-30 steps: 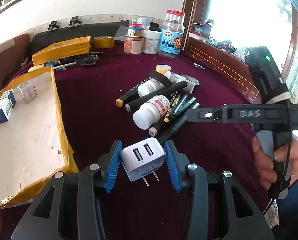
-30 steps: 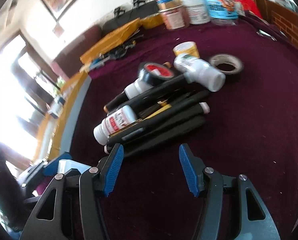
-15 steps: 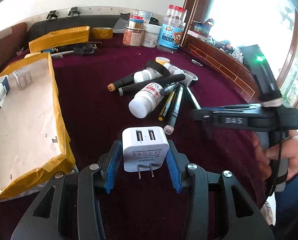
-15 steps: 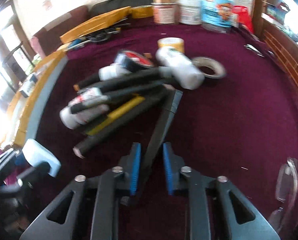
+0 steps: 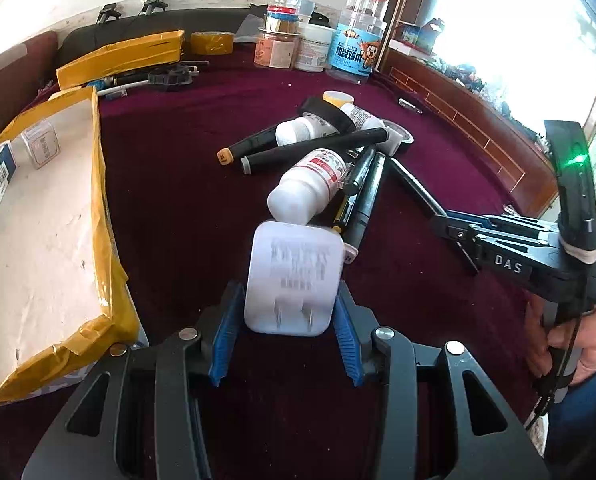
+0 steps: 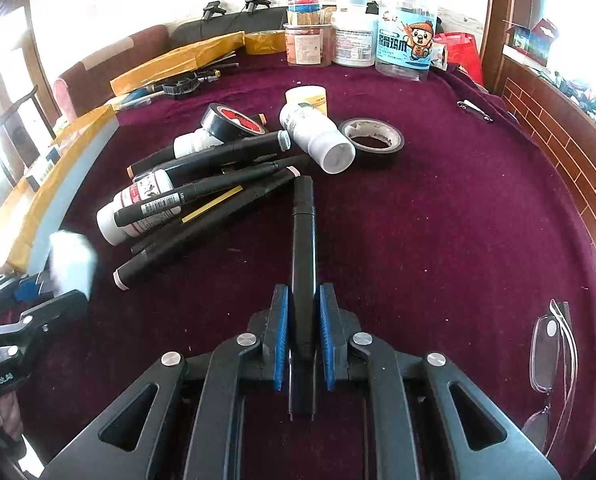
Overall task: Organize rigid objects
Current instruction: 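Grasp a black marker with the right gripper while the left holds the charger, then carry charger and marker to the tray and open both grippers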
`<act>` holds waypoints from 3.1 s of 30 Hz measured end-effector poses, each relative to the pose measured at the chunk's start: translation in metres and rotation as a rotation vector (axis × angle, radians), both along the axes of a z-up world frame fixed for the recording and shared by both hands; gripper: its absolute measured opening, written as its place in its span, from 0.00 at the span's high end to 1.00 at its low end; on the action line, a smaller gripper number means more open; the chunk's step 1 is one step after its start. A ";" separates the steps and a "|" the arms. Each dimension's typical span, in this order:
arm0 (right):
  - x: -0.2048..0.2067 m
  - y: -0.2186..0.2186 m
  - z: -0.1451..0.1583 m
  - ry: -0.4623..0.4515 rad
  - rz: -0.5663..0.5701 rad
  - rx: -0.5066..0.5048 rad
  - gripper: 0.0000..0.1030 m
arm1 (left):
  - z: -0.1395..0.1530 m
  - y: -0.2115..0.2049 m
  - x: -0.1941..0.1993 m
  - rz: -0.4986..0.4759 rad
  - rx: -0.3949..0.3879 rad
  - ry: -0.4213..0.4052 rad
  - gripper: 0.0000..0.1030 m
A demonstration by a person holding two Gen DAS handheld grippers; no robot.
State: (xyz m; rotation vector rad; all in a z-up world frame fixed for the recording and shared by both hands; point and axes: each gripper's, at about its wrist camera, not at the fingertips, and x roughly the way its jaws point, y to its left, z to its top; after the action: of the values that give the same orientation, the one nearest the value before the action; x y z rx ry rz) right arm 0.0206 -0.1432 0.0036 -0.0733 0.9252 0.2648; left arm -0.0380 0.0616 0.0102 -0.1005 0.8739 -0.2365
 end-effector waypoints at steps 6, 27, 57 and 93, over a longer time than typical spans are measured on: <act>0.000 -0.001 0.000 0.001 0.000 0.005 0.87 | 0.000 -0.010 0.005 -0.001 0.070 0.001 0.60; -0.001 -0.018 0.000 0.012 -0.003 0.111 0.87 | 0.000 -0.024 0.032 -0.011 0.111 0.029 0.56; -0.015 -0.016 0.002 0.039 0.012 0.093 0.87 | 0.006 -0.025 0.012 -0.041 0.039 -0.014 0.63; -0.007 -0.009 0.014 0.009 0.008 0.114 0.88 | 0.004 -0.022 0.007 -0.058 0.022 -0.020 0.63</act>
State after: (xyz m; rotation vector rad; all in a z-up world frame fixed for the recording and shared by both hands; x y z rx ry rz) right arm 0.0134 -0.1524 0.0179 0.0296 0.9167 0.3253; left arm -0.0314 0.0400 0.0141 -0.0523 0.8602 -0.2817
